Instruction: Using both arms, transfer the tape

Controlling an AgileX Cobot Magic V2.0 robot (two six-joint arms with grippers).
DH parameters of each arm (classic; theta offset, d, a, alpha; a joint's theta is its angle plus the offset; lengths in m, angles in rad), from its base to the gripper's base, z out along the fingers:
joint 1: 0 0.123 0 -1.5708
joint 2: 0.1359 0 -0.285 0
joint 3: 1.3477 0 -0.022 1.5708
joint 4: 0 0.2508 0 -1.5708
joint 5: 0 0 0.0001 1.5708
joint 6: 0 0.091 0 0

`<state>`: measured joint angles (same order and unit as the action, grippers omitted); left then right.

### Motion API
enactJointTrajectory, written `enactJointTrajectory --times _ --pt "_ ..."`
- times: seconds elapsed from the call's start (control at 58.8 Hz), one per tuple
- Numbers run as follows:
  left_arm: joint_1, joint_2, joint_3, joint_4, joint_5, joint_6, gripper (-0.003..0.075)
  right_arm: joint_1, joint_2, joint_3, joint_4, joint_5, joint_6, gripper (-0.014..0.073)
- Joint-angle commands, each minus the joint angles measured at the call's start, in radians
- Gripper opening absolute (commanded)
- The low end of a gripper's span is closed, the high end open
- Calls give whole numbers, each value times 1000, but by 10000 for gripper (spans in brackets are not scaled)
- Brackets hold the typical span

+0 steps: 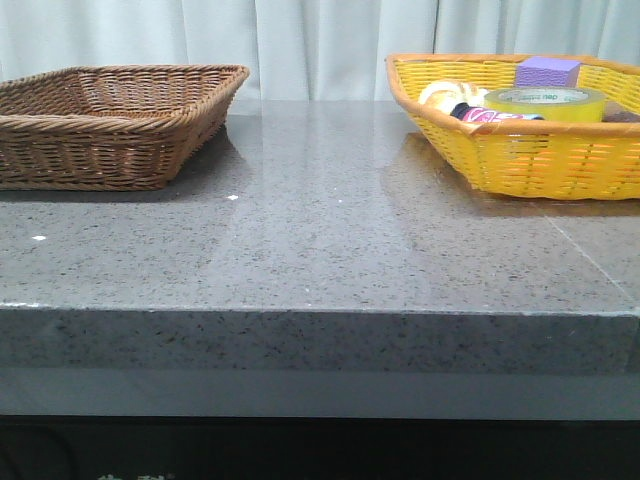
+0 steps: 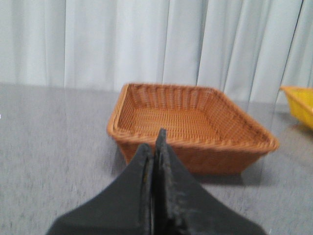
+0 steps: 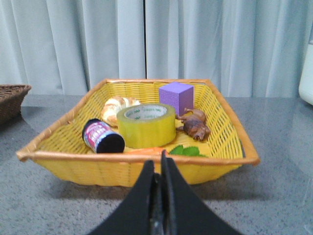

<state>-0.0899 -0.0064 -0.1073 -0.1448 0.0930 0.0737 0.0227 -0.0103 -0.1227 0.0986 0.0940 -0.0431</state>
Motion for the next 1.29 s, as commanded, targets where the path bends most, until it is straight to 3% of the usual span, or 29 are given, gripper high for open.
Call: enactJointTrajectory --times 0.0,0.289,0.596,1.276 --pt "1 -7 -90 -10 -45 -4 -20 -5 -14 -104 3 8 -11 -69" --pt "1 209 -393 -13 199 -4 -20 -5 147 -376 1 122 -11 -69" --pt "1 504 -676 -13 541 -4 -20 -5 418 -627 -40 367 -11 -69" --pt "1 765 -672 -13 546 -4 -18 -5 715 -633 -18 484 -11 -60"
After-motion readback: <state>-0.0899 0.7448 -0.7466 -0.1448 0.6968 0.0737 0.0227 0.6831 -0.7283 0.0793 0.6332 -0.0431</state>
